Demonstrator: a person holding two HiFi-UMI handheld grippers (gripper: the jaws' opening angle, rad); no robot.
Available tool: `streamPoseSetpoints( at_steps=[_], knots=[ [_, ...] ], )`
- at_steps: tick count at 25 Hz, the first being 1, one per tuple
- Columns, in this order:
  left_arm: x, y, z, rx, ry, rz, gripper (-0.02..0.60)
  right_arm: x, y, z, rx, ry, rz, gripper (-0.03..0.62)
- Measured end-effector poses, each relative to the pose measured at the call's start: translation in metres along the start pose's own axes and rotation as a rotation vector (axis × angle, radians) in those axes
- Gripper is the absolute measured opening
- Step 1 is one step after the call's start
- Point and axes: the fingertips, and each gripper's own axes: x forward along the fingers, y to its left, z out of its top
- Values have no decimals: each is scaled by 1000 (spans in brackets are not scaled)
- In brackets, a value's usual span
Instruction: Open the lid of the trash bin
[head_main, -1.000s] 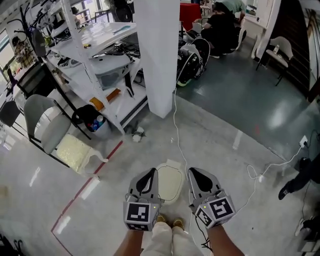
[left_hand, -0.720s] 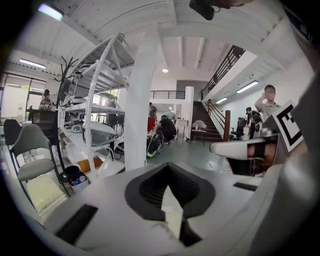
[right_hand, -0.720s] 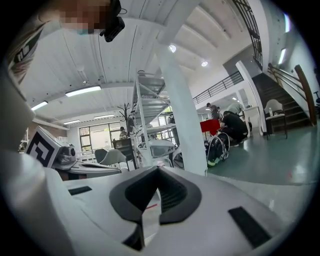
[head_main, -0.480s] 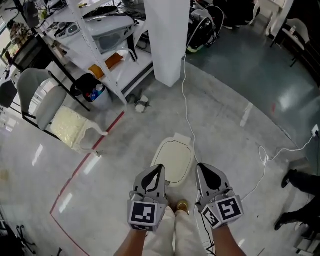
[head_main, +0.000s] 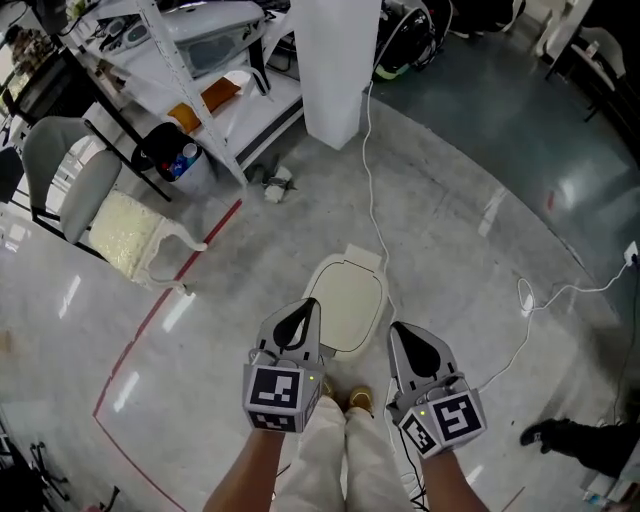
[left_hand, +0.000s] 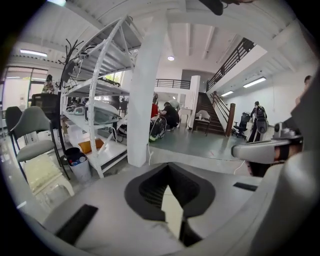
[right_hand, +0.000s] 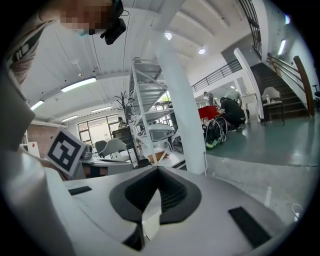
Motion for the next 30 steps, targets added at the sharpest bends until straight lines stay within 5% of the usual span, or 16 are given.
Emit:
streamPoseSetpoints(
  at_steps=[6,13,23,30],
  knots=[
    [54,27,-42,-27,144,5,6,1,1,-2,16,11,4,35],
    [110,47,-143,-77,401,-5,5,1,3,-24,40,41,13,35],
    [73,12,-305,-157,767,-28,5,-3,-5,-52,79,80,-6,35],
    [52,0,-337,-175,812,-21,6,-3,-6,-58,85,83,-6,35]
  ],
)
